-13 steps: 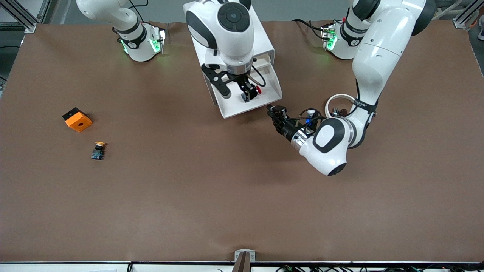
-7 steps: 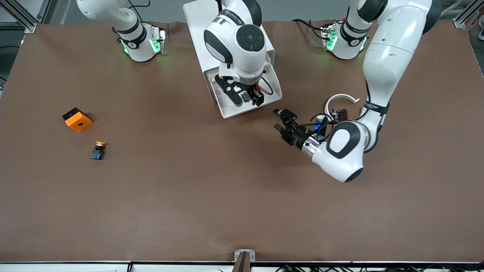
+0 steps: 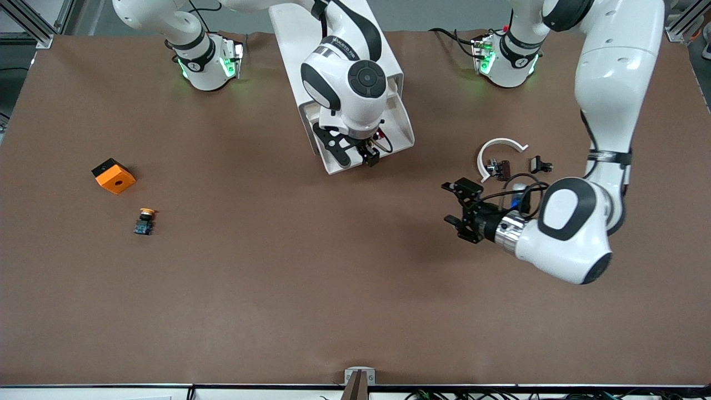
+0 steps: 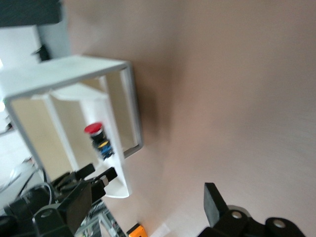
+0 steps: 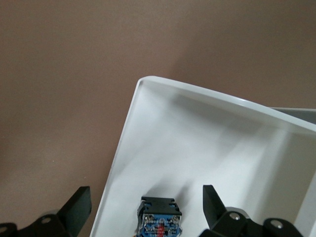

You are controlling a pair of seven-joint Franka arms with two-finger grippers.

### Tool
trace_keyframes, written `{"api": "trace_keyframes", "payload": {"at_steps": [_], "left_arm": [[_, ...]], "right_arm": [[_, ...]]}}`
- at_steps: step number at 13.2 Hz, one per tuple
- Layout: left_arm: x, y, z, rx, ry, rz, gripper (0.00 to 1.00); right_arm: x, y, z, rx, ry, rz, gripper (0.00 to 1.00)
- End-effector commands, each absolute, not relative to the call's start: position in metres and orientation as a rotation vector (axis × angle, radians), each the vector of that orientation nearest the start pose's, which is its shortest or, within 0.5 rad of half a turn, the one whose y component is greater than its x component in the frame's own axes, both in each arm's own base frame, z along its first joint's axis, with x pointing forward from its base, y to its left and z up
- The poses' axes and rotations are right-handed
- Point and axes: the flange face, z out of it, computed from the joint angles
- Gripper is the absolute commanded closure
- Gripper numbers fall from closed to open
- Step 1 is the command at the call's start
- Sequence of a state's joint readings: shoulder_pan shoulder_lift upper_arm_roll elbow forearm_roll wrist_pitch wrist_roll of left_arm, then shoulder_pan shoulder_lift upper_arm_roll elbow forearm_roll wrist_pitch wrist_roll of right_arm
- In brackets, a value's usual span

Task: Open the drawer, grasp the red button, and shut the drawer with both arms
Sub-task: 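Grasp the red button with the right gripper while the left gripper withdraws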

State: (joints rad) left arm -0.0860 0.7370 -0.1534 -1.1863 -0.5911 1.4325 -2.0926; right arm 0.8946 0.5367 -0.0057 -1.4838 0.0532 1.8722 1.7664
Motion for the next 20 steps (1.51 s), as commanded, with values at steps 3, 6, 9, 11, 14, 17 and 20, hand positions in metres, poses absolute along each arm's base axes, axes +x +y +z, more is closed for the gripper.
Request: {"api": "trace_keyframes", "payload": {"at_steps": [3,6,9,11,14,17,20], "left_arm": [[0.663,-0.165,0.435,1.965,2.36,-0.95,0.0],[0.654,-0.158,0.472,2.163,2.26,-0.72,0.0],[0.628,-0.175,0.502,2.666,1.742,-0.568,0.0],[0.623,-0.171,0.513,2.785,1.518,-0.552,0.0],[0.616,-0.169,0.526,2.87,1.373,-0.531,0.0],[0.611,-0.17,0.528,2.9,1.316,-0.55,0.0],[0.608,-0.176,0.526,2.91,1.301,-0.566,0.0]], "right_arm": [[0.417,0.544,0.343,-2.963,1.395,0.131,0.0],[0.416,0.549,0.335,-2.952,1.389,0.13,0.0],[0.416,0.551,0.332,-2.95,1.383,0.128,0.24],[0.418,0.55,0.333,-2.946,1.387,0.13,0.53],[0.421,0.55,0.337,-2.937,1.391,0.128,0.58],[0.421,0.551,0.341,-2.932,1.387,0.127,0.59],[0.421,0.551,0.342,-2.934,1.384,0.125,0.59]]}}
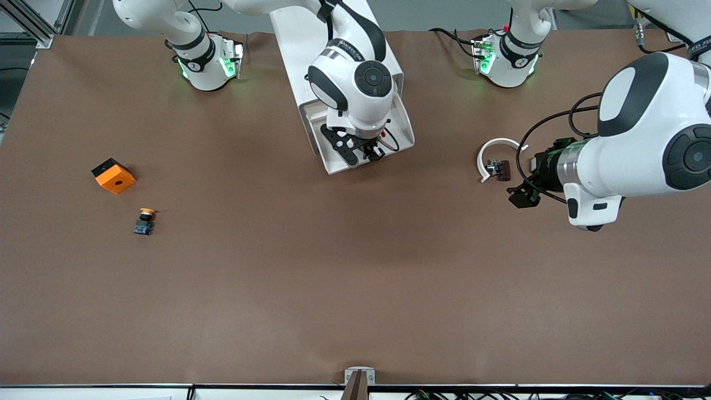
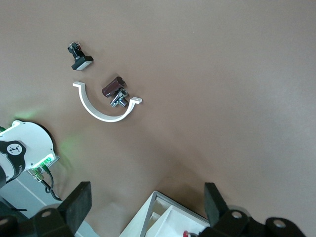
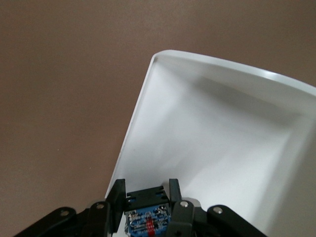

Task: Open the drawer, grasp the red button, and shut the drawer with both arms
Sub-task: 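Lift the red button out of the drawer with the right gripper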

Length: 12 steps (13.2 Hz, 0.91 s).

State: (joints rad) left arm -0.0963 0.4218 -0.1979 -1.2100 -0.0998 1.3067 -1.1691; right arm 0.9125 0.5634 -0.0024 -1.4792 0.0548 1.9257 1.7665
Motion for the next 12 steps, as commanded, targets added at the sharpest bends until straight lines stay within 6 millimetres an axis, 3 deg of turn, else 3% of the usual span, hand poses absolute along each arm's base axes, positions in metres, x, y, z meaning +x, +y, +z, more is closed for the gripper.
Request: {"api": "trace_keyframes", "payload": {"at_steps": [1,4,7,10,12], "left_arm": [[0.608,-0.177,0.525,-2.737,-1.221,0.534,0.0],[0.608,-0.185,0.526,-2.759,-1.208,0.519,0.0],[0.61,-0.212,0.521,-2.814,-1.173,0.458,0.0],[0.61,-0.242,0.497,-2.852,-1.123,0.362,0.0],[0.611,-0.251,0.476,-2.857,-1.099,0.299,0.0]], "right_arm": [[0.42,0.552,0.343,-2.938,1.376,0.123,0.59],[0.423,0.549,0.35,-2.964,1.289,0.125,0.59],[0.427,0.539,0.371,-2.995,1.234,0.137,0.59],[0.444,0.52,0.396,-3.024,1.216,0.166,0.59],[0.455,0.505,0.418,-3.037,1.177,0.243,0.59]]}}
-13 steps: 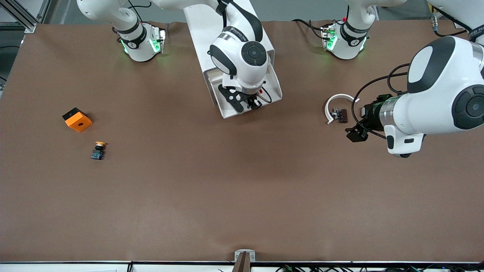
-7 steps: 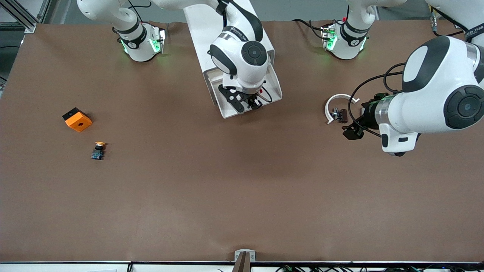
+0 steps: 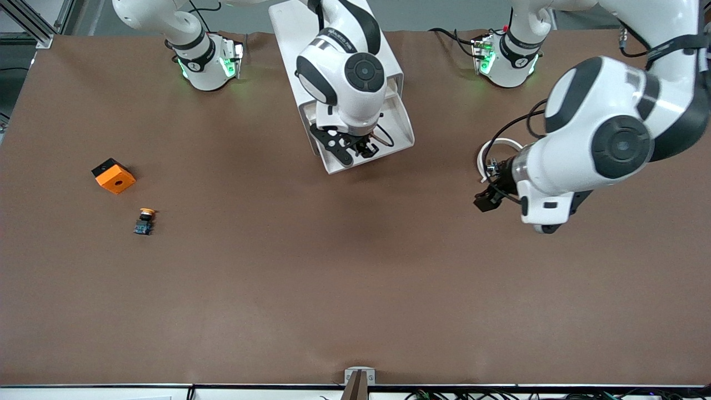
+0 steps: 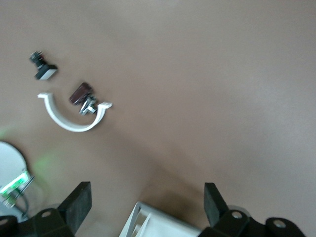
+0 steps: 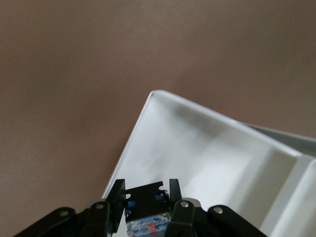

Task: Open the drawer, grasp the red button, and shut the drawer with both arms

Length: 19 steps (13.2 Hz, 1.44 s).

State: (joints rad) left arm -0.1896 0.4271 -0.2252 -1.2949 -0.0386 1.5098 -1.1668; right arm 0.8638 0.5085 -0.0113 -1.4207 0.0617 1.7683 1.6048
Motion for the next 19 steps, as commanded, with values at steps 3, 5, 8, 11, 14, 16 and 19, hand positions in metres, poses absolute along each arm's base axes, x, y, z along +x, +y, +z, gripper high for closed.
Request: {"api": "trace_keyframes", "payload": {"at_steps": [3,5,8,11,14,16,19], "left_arm": [[0.614,-0.26,0.461,-2.873,-1.09,0.282,0.0],[0.615,-0.275,0.45,-2.882,-1.097,0.273,0.0],[0.622,-0.299,0.419,-2.924,-1.057,0.207,0.0],[0.625,-0.339,0.384,-2.989,-0.921,0.072,0.0],[0.597,-0.383,0.338,-3.056,-0.555,0.005,0.0],[0.563,-0.409,0.316,-3.072,-0.475,0.017,0.0],[0.525,-0.43,0.304,-3.041,-0.479,0.063,0.0]], "right_arm": [[0.472,0.485,0.437,-3.029,1.158,0.288,0.59],[0.487,0.462,0.45,-3.033,1.118,0.297,0.59],[0.522,0.401,0.468,-3.075,0.979,0.353,0.58],[0.553,0.336,0.484,-3.105,0.809,0.399,0.58],[0.582,0.262,0.486,-3.125,0.605,0.463,0.58],[0.6,0.216,0.479,-3.131,0.463,0.488,0.58],[0.62,0.162,0.455,-3.177,0.328,0.464,0.58]]}}
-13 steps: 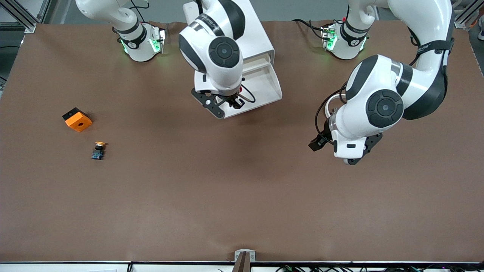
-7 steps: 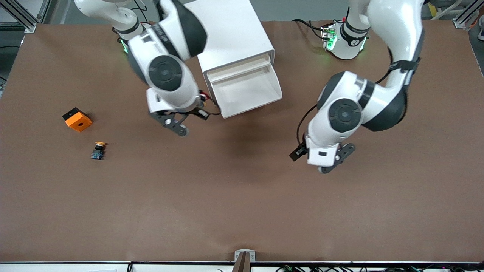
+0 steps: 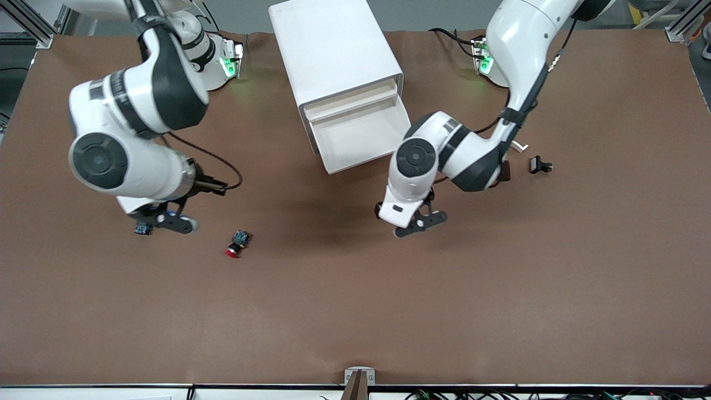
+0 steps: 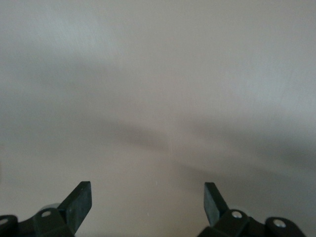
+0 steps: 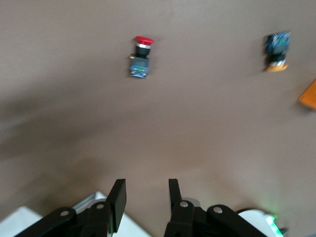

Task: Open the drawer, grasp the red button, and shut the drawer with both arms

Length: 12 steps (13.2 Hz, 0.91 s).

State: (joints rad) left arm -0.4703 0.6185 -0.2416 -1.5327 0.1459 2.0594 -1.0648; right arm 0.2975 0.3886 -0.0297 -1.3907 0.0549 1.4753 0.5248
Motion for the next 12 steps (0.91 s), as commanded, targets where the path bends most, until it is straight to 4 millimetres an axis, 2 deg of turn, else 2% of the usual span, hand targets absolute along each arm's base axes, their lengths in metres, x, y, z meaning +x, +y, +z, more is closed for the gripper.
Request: {"api": "trace_keyframes", "payload": {"at_steps": [1,3,5,6,8,9,12], "left_arm": [[0.518,-0.431,0.303,-3.032,-0.478,0.076,0.0],[0.507,-0.429,0.3,-3.017,-0.465,0.092,0.0],[0.489,-0.438,0.293,-3.01,-0.451,0.123,0.0],[0.479,-0.442,0.286,-3.004,-0.443,0.139,0.0],[0.459,-0.453,0.284,-2.999,-0.445,0.161,0.0],[0.448,-0.456,0.285,-2.998,-0.441,0.165,0.0],[0.42,-0.467,0.285,-3.004,-0.412,0.175,0.0]], "right_arm": [[0.629,0.143,0.437,-3.187,0.307,0.446,0.58],[0.635,0.125,0.41,-3.183,0.27,0.398,0.58],[0.638,0.123,0.398,-3.176,0.306,0.386,0.58],[0.641,0.126,0.39,-3.168,0.345,0.385,0.57],[0.651,0.135,0.363,-3.147,0.579,0.344,0.53],[0.653,0.141,0.344,-3.13,0.654,0.353,0.52],[0.656,0.15,0.276,-3.033,0.719,0.416,0.48]]}}
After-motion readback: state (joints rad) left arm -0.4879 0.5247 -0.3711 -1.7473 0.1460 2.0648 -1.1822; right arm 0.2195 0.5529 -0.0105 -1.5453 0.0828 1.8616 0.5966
